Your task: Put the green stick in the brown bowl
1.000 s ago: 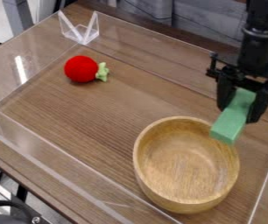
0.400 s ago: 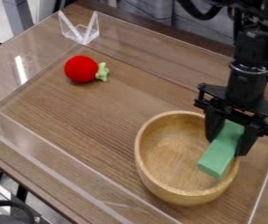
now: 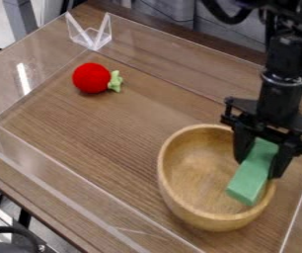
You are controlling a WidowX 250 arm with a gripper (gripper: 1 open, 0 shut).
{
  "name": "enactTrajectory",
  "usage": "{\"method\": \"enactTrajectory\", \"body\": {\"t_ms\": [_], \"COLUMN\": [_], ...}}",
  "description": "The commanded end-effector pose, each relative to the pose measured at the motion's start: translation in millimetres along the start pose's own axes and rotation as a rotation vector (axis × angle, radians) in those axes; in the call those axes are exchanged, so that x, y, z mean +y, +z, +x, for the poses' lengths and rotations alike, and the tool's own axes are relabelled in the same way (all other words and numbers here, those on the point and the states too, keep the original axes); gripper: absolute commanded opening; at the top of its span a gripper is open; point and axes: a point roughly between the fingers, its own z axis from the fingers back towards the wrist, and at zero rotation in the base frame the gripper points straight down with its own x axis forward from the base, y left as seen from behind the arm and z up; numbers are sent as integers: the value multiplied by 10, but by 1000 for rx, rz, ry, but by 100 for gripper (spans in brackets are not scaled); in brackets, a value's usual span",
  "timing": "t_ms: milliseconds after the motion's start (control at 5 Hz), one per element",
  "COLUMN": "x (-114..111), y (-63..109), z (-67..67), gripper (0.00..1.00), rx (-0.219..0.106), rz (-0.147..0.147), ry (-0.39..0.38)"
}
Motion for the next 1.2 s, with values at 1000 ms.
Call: {"method": "enactTrajectory", "body": {"t_ms": [1000], "x": [236], "y": [162], "z": [-287], "gripper": [0], "rx": [2], "rz": [-2], "ry": [11]}}
